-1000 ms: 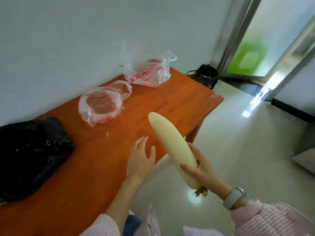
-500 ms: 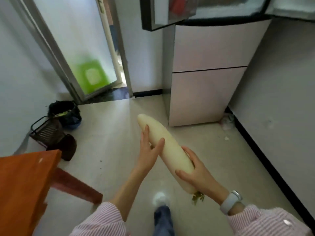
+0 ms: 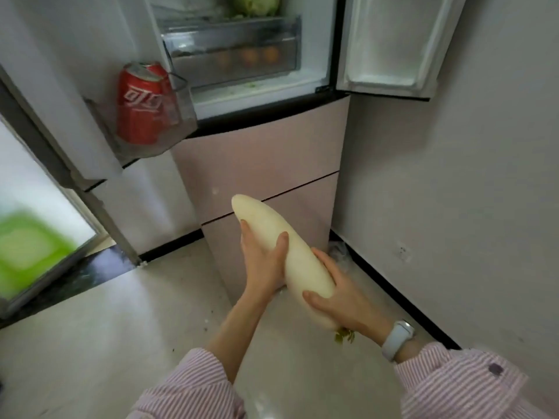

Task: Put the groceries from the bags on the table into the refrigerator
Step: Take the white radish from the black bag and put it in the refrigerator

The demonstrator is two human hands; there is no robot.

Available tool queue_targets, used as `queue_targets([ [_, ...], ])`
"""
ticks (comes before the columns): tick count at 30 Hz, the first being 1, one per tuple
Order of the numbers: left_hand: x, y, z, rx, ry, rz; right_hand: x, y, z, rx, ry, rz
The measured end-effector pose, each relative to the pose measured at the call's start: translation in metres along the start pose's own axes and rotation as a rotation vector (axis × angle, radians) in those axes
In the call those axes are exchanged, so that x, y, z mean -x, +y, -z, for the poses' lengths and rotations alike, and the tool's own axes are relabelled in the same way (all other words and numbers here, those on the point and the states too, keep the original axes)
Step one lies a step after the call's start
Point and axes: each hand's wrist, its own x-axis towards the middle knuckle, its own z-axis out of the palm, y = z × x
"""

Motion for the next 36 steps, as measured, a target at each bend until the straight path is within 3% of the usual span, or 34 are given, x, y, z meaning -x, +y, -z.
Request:
queue_targets([
  [5, -0.108, 0.024, -0.068, 0.012, -0.031, -0.066, -0.102, 0.006, 0.075, -0.023, 0.060, 0.074],
  [15, -0.311, 0.138, -0.144, 0.012, 0.136, -0.268, -0.317, -0.052, 0.206, -0.053, 0.022, 0.314],
  [28, -0.560, 0.230, -0.089, 0.027, 0.280, -0.351, -0.559, -0.186, 0.222, 0.004, 0.108, 0.524],
  [33, -0.652, 0.260, -0.048, -0.127, 0.249, -0.390, -0.653, -0.238, 0.225, 0.153, 0.168, 0.569],
  [36, -0.693, 0.256, -0.028, -0.392, 0.275, -0.437, -0.701, -0.267, 0.227, 0.262, 0.194, 0.599],
])
